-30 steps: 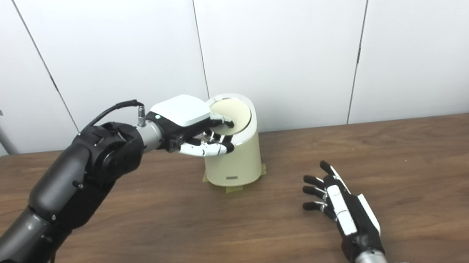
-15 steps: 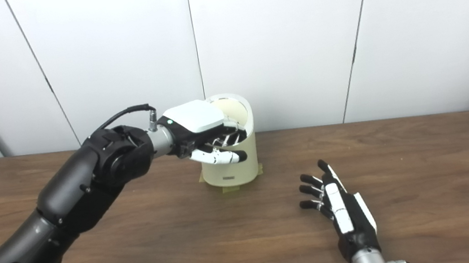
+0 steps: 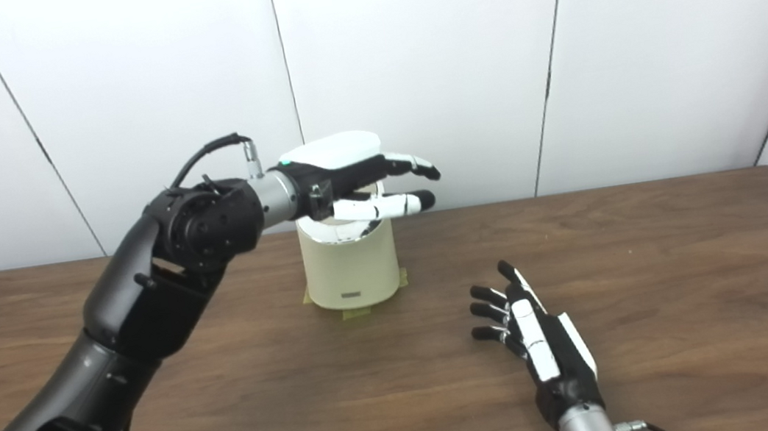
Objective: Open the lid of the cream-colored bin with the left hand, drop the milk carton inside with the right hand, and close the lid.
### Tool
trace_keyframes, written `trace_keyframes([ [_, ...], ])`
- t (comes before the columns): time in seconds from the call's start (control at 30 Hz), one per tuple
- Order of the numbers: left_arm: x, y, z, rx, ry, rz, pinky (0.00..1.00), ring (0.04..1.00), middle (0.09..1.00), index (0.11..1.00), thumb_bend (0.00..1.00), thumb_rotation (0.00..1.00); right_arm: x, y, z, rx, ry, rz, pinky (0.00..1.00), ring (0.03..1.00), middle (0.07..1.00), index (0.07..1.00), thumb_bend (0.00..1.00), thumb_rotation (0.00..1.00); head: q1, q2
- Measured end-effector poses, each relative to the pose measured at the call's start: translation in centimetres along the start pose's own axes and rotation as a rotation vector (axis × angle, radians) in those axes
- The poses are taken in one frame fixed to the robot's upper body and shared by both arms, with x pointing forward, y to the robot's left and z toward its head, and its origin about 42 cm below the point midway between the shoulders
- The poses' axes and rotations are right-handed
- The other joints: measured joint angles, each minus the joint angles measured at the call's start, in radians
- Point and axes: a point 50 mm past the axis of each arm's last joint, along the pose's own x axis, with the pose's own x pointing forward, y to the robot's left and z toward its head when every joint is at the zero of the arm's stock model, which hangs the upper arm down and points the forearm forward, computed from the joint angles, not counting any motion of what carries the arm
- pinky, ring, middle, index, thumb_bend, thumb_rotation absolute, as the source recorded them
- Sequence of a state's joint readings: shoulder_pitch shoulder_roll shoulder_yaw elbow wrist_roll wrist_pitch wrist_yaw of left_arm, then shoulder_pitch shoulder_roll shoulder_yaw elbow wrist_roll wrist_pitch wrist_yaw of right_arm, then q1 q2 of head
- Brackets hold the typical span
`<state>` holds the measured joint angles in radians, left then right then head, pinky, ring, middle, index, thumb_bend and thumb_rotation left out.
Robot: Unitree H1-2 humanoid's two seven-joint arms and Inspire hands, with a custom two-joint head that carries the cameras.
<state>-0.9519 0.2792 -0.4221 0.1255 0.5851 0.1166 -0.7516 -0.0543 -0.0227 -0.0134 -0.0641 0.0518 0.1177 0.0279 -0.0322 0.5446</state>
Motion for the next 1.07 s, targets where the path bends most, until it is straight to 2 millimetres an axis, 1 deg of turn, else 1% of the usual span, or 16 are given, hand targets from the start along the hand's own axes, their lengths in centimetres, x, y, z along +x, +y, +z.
trace_keyframes([
  [0.17,-1.0,0.7,-0.2,-0.042,0.013,0.037,0.88,0.942,0.945,0.908,0.41,1.00,-0.1,-0.1,0.0,0.001,0.000,0.000,0.67,0.799,0.818,0.969,0.58,0.96,0.000,0.000],
  [0.23,-1.6,1.1,-0.2,-0.077,0.006,0.074,0.91,0.948,0.949,0.909,0.42,1.00,-0.1,-0.1,0.0,0.001,0.000,0.000,0.67,0.799,0.818,0.969,0.58,0.97,0.000,0.002],
  [0.27,-1.9,1.4,-0.2,-0.093,0.003,0.097,0.90,0.939,0.941,0.901,0.41,1.00,-0.1,-0.1,0.0,0.000,0.001,-0.001,0.67,0.798,0.818,0.969,0.58,0.97,0.000,0.002],
  [0.4,-3.1,2.7,-0.8,-0.194,-0.028,0.264,0.87,0.909,0.912,0.874,0.37,1.00,-0.1,-0.3,0.0,-0.004,0.002,-0.001,0.67,0.800,0.820,0.974,0.57,0.98,-0.002,0.003],
  [0.47,-3.6,3.1,-1.3,-0.216,-0.021,0.333,0.87,0.905,0.897,0.855,0.37,1.00,-0.1,-0.3,0.0,-0.004,0.002,0.000,0.67,0.799,0.821,0.977,0.57,0.97,-0.002,0.003],
  [0.53,-4.4,3.2,-1.7,-0.251,-0.006,0.401,0.88,0.910,0.895,0.860,0.34,1.00,-0.1,-0.3,0.0,-0.003,0.001,0.000,0.67,0.797,0.822,0.979,0.56,0.98,-0.008,0.008],
  [0.6,-5.5,2.9,-1.5,-0.301,-0.011,0.460,0.88,0.903,0.895,0.865,0.32,1.00,-0.2,-0.4,0.0,-0.002,-0.001,0.001,0.67,0.794,0.822,0.981,0.55,0.98,-0.005,0.009],
  [0.67,-6.6,2.3,-1.2,-0.400,-0.020,0.502,0.87,0.899,0.899,0.870,0.32,1.00,-0.3,-0.6,0.0,-0.004,-0.001,0.000,0.67,0.792,0.821,0.983,0.54,0.98,-0.005,0.012],
  [0.73,-7.6,1.6,-0.9,-0.490,-0.028,0.537,0.86,0.908,0.915,0.899,0.34,1.00,-0.3,-0.7,0.0,-0.010,-0.001,0.000,0.65,0.779,0.806,0.972,0.54,0.98,-0.006,0.014],
  [0.8,-8.8,0.5,-0.9,-0.559,-0.033,0.583,0.87,0.903,0.914,0.907,0.34,1.00,-0.4,-0.8,0.0,-0.015,-0.004,0.000,0.64,0.778,0.801,0.965,0.55,0.97,-0.009,0.012],
  [0.87,-9.8,-1.2,-1.4,-0.638,-0.019,0.608,0.87,0.896,0.904,0.907,0.32,1.00,-0.6,-0.8,0.0,-0.018,-0.007,-0.002,0.65,0.784,0.799,0.962,0.58,0.96,-0.011,0.017],
  [0.93,-11.3,-3.1,-2.1,-0.699,0.010,0.637,0.90,0.917,0.925,0.939,0.34,1.00,-1.0,-0.9,0.1,-0.020,-0.009,-0.006,0.67,0.783,0.797,0.954,0.60,0.94,-0.017,0.017],
  [1.0,-13.0,-5.1,-2.8,-0.771,0.052,0.661,0.92,0.926,0.934,0.953,0.36,1.00,-1.5,-1.0,0.1,-0.022,-0.011,-0.019,0.67,0.778,0.792,0.947,0.61,0.92,-0.017,0.021],
  [1.07,-14.7,-6.8,-3.4,-0.828,0.076,0.686,0.92,0.925,0.934,0.950,0.39,1.00,-1.8,-1.1,0.1,-0.022,-0.012,-0.033,0.68,0.776,0.794,0.941,0.60,0.91,-0.017,0.025],
])
